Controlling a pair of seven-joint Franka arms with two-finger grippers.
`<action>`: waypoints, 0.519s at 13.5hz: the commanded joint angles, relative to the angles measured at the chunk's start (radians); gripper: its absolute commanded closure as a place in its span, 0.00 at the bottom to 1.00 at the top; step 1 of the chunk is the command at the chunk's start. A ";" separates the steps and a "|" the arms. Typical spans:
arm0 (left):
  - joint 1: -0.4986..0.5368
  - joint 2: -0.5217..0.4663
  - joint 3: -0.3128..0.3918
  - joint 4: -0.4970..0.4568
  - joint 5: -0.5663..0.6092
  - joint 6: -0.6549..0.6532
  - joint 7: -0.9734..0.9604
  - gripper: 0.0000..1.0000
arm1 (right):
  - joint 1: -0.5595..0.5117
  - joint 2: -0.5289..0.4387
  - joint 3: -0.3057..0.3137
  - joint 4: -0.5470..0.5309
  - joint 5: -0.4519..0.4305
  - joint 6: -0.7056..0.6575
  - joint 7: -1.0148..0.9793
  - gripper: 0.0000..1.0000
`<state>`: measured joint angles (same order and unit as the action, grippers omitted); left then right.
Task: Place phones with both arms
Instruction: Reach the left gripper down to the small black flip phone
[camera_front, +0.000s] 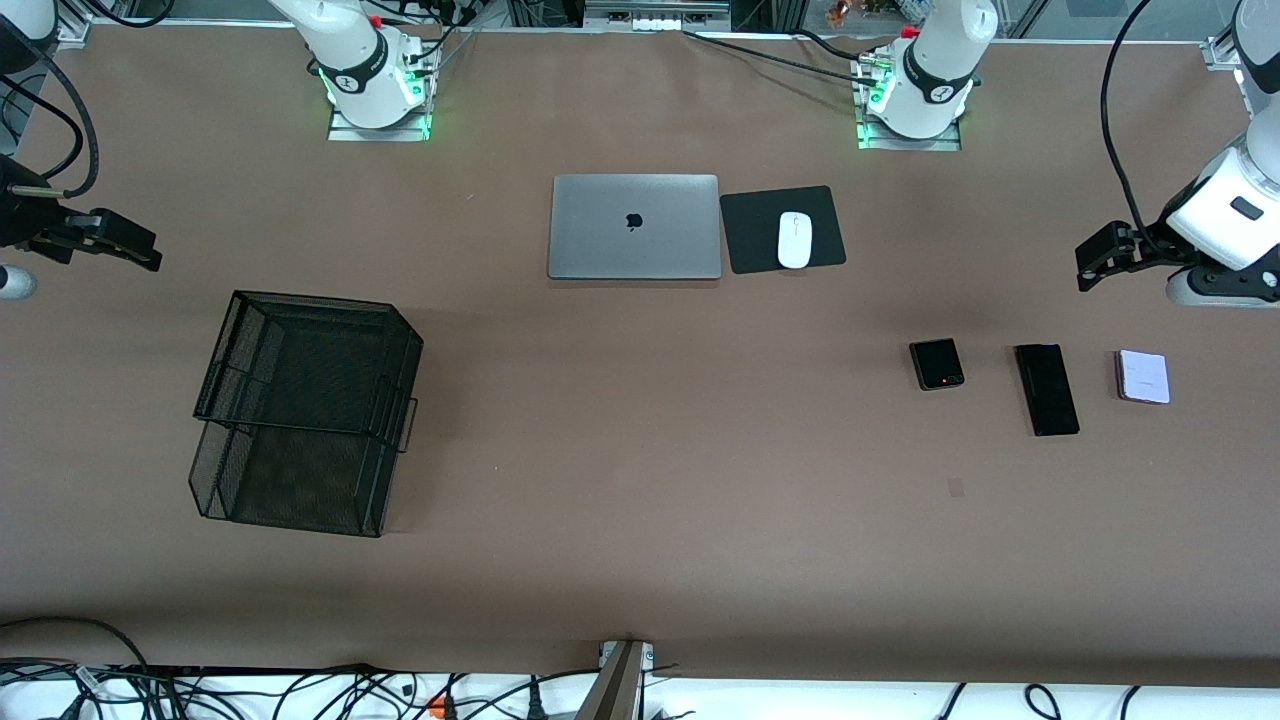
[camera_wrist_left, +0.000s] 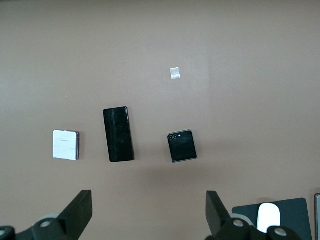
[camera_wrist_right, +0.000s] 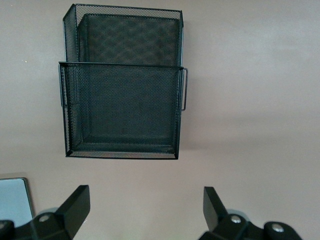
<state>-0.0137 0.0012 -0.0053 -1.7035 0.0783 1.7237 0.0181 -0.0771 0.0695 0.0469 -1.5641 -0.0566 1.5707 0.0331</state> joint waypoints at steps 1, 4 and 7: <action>0.000 0.017 0.001 0.035 -0.018 -0.026 -0.009 0.00 | 0.005 -0.028 -0.004 -0.021 0.003 0.000 0.005 0.00; 0.003 0.020 0.001 0.035 -0.018 -0.029 -0.009 0.00 | 0.005 -0.028 -0.004 -0.021 0.003 -0.001 0.005 0.00; 0.006 0.029 0.001 0.036 -0.020 -0.061 -0.004 0.00 | 0.005 -0.028 -0.004 -0.021 0.001 -0.001 0.005 0.00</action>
<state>-0.0130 0.0096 -0.0042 -1.7020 0.0783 1.7018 0.0118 -0.0770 0.0695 0.0469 -1.5641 -0.0566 1.5707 0.0331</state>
